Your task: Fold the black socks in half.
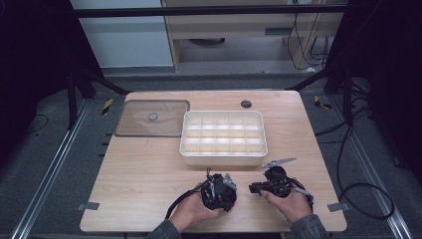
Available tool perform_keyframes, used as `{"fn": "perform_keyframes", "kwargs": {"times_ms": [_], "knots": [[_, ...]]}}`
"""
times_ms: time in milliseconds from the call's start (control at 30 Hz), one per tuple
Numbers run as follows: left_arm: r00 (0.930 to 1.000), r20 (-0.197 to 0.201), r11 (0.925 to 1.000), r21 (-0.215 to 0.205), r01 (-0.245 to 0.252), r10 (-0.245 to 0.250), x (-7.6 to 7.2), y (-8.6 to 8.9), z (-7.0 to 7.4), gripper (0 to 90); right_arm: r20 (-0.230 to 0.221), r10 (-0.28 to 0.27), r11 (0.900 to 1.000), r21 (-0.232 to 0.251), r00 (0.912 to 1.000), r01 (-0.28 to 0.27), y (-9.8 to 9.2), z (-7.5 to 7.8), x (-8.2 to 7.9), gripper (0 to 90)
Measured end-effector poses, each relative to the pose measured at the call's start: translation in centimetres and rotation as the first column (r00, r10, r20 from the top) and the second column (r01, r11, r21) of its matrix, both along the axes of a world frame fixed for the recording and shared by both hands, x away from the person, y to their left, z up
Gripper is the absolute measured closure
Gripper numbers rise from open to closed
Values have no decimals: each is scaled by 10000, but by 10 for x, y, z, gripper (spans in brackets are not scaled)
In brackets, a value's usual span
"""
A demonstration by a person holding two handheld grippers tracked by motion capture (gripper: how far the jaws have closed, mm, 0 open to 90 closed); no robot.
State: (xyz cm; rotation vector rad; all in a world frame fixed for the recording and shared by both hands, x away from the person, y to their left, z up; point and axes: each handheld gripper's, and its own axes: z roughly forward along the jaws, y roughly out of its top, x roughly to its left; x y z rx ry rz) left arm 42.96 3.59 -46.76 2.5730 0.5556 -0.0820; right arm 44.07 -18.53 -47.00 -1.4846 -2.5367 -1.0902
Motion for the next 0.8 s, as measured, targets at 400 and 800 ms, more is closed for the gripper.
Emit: {"fn": "perform_keyframes", "kwargs": {"times_ms": [400,800], "knots": [[9996,-253,9993,371,-80,90,14,30,3,814,36,28,10000,58,10000,-28,3,3,1,780],[9998,-207,9997,254,8,-2,11,29,1,812,127,-51,9999,133,9999,49,4,5,1,779]]}}
